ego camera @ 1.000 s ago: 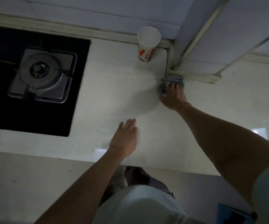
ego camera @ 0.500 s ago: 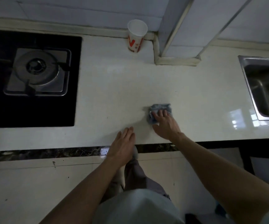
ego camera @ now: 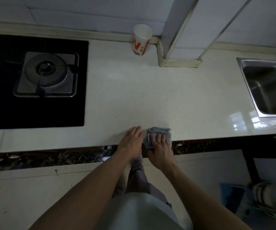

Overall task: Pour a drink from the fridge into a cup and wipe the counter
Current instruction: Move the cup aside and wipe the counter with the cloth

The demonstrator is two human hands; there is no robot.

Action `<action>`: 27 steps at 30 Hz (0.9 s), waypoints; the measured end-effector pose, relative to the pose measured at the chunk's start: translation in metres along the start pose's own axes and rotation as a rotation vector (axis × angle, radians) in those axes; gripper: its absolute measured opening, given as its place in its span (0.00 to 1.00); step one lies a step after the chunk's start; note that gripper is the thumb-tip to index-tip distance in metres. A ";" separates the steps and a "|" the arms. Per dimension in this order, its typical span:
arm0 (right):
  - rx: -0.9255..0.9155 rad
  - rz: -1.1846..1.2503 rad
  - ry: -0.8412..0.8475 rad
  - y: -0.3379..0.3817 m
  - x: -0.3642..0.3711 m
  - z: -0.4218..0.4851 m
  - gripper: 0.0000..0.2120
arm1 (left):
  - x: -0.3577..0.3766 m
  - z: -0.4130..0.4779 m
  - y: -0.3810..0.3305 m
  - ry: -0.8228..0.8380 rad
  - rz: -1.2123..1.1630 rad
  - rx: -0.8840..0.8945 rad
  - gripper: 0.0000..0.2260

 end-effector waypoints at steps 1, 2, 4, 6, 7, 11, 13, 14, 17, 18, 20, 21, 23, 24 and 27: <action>0.003 -0.004 0.008 0.000 0.001 0.001 0.32 | -0.001 0.000 0.000 -0.007 0.002 0.005 0.31; 0.003 -0.012 0.014 0.000 0.002 0.002 0.32 | -0.002 0.000 0.001 -0.011 -0.003 0.009 0.31; -0.006 -0.022 0.021 -0.001 0.002 0.004 0.32 | -0.005 0.002 0.001 -0.022 -0.015 0.017 0.29; -0.013 -0.028 0.023 -0.002 0.002 0.004 0.32 | -0.008 0.005 0.000 -0.039 0.011 0.023 0.26; -0.018 -0.030 0.025 -0.002 0.001 0.005 0.32 | -0.010 0.008 -0.001 -0.050 0.036 0.026 0.24; -0.032 -0.037 0.032 -0.006 -0.005 0.015 0.32 | -0.024 0.020 -0.003 -0.066 0.077 0.008 0.15; -0.037 -0.036 0.035 -0.008 -0.011 0.030 0.33 | -0.034 0.028 -0.003 -0.087 0.054 0.005 0.13; -0.036 -0.032 0.039 -0.010 -0.015 0.040 0.33 | -0.038 0.033 -0.002 -0.096 0.031 0.003 0.13; -0.048 -0.034 0.050 -0.014 -0.034 0.076 0.36 | -0.048 0.047 0.001 -0.115 -0.019 -0.012 0.12; -0.056 -0.031 0.053 -0.017 -0.042 0.089 0.36 | -0.052 0.052 0.002 -0.116 -0.032 -0.020 0.12; -0.073 -0.024 0.055 -0.022 -0.057 0.115 0.36 | -0.060 0.064 0.007 -0.122 -0.061 -0.051 0.12; -0.082 -0.028 0.049 -0.025 -0.064 0.128 0.35 | -0.064 0.071 0.009 -0.130 -0.063 -0.063 0.12; -0.103 -0.033 0.039 -0.030 -0.078 0.154 0.36 | -0.072 0.085 0.012 -0.152 -0.041 -0.083 0.12; -0.115 -0.036 0.037 -0.032 -0.083 0.166 0.36 | -0.077 0.092 0.013 -0.160 -0.040 -0.097 0.13; -0.154 -0.057 0.022 -0.037 -0.098 0.201 0.38 | -0.091 0.116 0.013 -0.193 -0.073 -0.126 0.18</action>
Point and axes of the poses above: each hand's wrist, its own z-axis towards the middle knuckle, its own x-axis out of the palm, y = z × x, the point moved 6 cm from there along z, towards the middle knuckle, and after that the axes turned 11 degrees about -x, right-handed, at the moved point
